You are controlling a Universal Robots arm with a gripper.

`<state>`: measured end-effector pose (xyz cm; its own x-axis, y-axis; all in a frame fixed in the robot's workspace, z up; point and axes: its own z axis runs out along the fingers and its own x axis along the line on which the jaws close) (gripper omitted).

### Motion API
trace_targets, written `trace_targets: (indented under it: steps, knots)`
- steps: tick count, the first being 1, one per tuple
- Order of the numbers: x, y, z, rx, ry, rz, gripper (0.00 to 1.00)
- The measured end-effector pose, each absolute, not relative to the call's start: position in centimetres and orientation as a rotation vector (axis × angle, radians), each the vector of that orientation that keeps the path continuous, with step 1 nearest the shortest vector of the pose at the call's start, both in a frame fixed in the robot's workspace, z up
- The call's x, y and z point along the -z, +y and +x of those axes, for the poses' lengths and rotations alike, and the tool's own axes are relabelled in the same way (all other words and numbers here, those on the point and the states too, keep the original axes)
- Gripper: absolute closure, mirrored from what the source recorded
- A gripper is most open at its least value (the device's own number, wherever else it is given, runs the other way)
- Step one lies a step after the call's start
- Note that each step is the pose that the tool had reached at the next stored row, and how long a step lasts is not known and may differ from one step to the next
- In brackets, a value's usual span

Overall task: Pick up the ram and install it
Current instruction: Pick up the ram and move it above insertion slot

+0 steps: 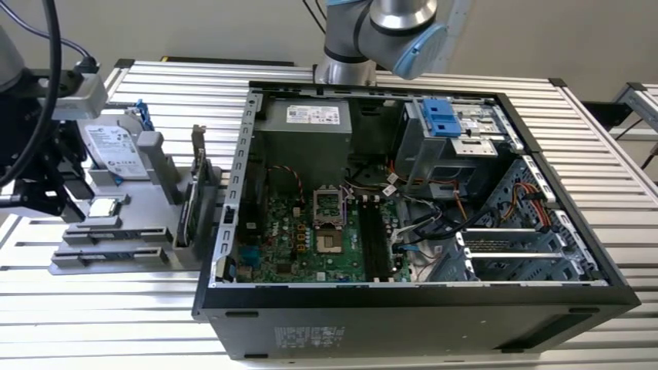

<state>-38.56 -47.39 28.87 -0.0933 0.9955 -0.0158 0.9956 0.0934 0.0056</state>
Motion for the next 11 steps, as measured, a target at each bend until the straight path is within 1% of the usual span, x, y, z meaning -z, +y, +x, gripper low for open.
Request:
trace_targets:
  steps: [11]
  knots:
    - [-28.29,-47.4,-38.56,0.01,2.311,2.105,0.0]
